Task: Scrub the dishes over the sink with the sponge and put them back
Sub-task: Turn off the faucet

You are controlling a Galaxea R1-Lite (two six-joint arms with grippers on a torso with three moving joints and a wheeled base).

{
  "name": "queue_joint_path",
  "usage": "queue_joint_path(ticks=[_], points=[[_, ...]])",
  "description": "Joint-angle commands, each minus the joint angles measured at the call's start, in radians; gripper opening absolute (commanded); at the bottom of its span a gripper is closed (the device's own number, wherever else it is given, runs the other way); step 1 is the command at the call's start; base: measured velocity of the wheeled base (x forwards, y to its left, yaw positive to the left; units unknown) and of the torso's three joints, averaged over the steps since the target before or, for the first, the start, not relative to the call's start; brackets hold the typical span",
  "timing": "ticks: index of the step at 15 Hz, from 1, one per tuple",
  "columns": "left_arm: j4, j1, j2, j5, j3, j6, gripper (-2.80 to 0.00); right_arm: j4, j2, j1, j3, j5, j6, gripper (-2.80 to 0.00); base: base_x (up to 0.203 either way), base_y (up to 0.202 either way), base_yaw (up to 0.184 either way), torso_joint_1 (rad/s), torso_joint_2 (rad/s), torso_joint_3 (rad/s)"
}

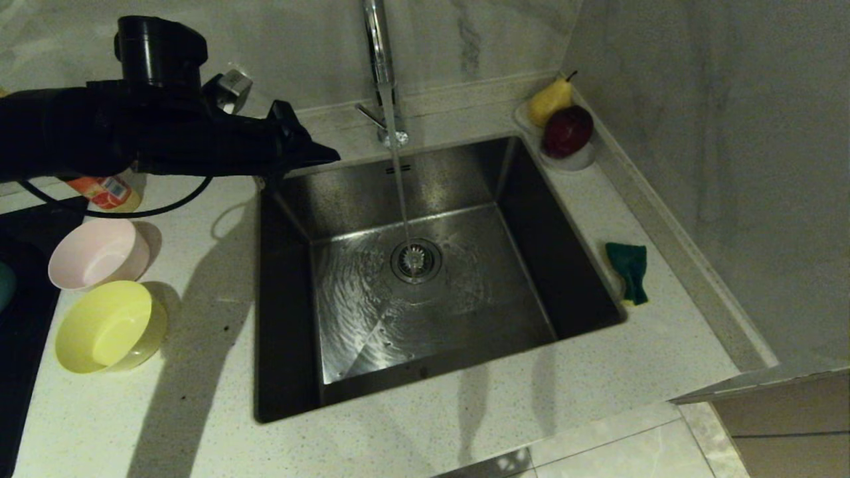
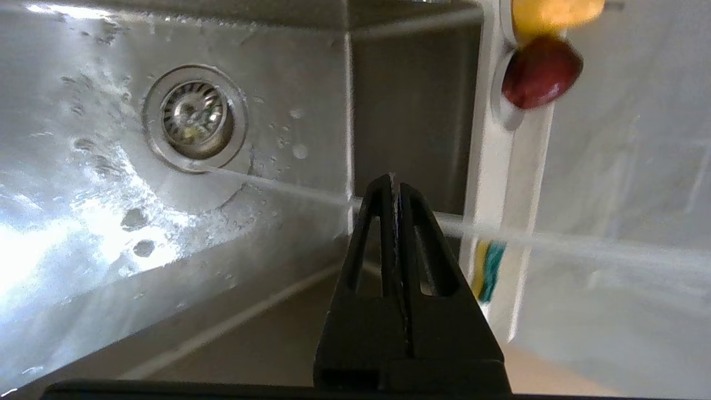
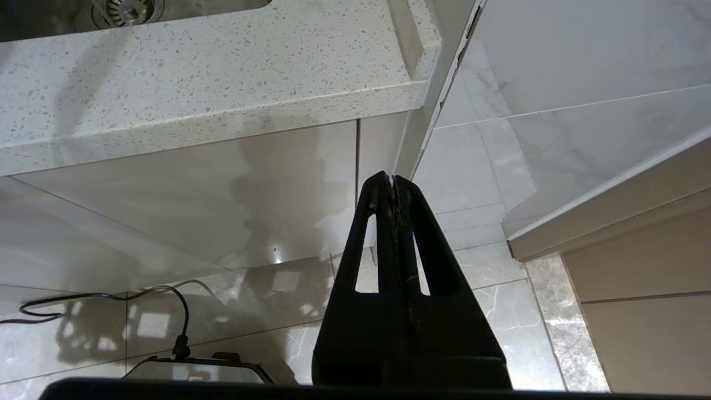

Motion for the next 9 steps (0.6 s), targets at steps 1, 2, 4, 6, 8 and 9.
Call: queue_joint_path(ticks=[1, 2, 4, 6, 8, 9], points=[[-0.002, -0.002, 0.058, -0.003, -0.057, -0.049, -2.80, 0.001, -0.002, 0.000, 0.000, 0.000, 0.000, -2.80, 0.000, 0.000, 0.000, 0.000, 0.00, 0.000], [-0.002, -0.002, 0.060, -0.004, -0.062, -0.068, -2.80, -0.001, 0.000, 0.000, 0.000, 0.000, 0.000, -2.80, 0.000, 0.000, 0.000, 0.000, 0.00, 0.000], [-0.017, -0.004, 0.063, -0.007, -0.062, -0.086, -2.80, 0.000, -0.001, 0.000, 0.000, 0.000, 0.000, -2.80, 0.000, 0.000, 0.000, 0.000, 0.00, 0.000], [-0.065, -0.009, 0.066, -0.019, -0.055, -0.119, -2.80, 0.000, -0.001, 0.000, 0.000, 0.000, 0.000, -2.80, 0.000, 0.000, 0.000, 0.000, 0.00, 0.000], [-0.094, -0.012, 0.067, -0.032, -0.054, -0.129, -2.80, -0.001, -0.001, 0.000, 0.000, 0.000, 0.000, -2.80, 0.000, 0.000, 0.000, 0.000, 0.00, 0.000], [-0.109, -0.018, 0.069, -0.034, -0.056, -0.132, -2.80, -0.001, -0.001, 0.000, 0.000, 0.000, 0.000, -2.80, 0.000, 0.000, 0.000, 0.000, 0.00, 0.000]])
